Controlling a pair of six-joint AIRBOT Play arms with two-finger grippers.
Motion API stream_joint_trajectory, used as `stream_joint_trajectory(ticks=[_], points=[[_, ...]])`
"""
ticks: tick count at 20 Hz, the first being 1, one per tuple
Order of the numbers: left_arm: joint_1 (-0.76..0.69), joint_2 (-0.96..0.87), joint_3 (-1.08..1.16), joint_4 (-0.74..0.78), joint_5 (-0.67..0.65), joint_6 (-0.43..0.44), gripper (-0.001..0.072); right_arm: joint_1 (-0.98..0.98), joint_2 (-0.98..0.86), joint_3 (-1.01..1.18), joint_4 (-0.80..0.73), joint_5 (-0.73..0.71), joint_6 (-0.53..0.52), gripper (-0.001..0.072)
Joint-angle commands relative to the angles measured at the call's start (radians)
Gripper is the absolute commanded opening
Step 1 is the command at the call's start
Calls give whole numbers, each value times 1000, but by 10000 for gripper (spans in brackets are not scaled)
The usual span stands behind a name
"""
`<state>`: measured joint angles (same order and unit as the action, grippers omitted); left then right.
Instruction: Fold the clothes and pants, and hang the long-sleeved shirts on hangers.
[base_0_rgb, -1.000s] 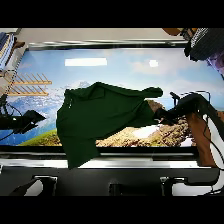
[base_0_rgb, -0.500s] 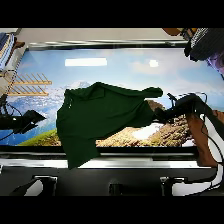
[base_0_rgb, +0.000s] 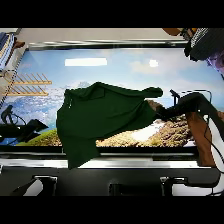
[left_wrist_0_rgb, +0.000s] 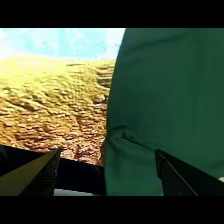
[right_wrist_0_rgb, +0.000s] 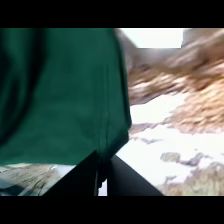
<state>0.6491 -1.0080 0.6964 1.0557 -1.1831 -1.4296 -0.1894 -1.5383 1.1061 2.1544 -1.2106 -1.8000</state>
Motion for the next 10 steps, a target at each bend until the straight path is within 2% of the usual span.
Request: stream_joint_trajectory(ticks=[1,5,10], points=[[8,-20,-83,-47,61,43,674,0,76,1,10,-34,30,34],[-57,-95,-105,-85,85,74,674,0,122,1,11,-68,37,34],[-186,-172,-105,-122,184,68,671,0,150,1,10,-103,47,34]])
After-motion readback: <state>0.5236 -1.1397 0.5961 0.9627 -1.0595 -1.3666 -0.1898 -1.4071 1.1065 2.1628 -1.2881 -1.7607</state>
